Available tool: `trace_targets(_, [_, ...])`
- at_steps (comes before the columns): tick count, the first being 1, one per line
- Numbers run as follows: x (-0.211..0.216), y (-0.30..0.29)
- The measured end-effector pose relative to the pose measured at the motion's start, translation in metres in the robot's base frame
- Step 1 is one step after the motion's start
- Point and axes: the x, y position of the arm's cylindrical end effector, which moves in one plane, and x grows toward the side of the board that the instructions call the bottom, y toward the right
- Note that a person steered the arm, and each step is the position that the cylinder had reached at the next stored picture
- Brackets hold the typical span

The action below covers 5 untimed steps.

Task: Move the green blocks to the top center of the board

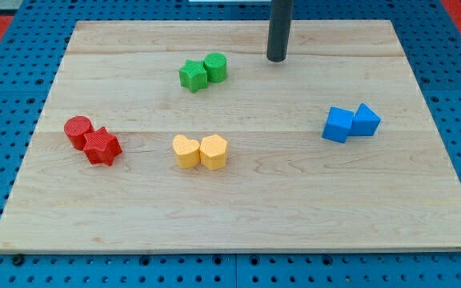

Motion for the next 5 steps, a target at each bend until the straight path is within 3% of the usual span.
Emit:
trace_targets(4, [0.001,-0.034])
trace_targets(5, [0.059,-0.033])
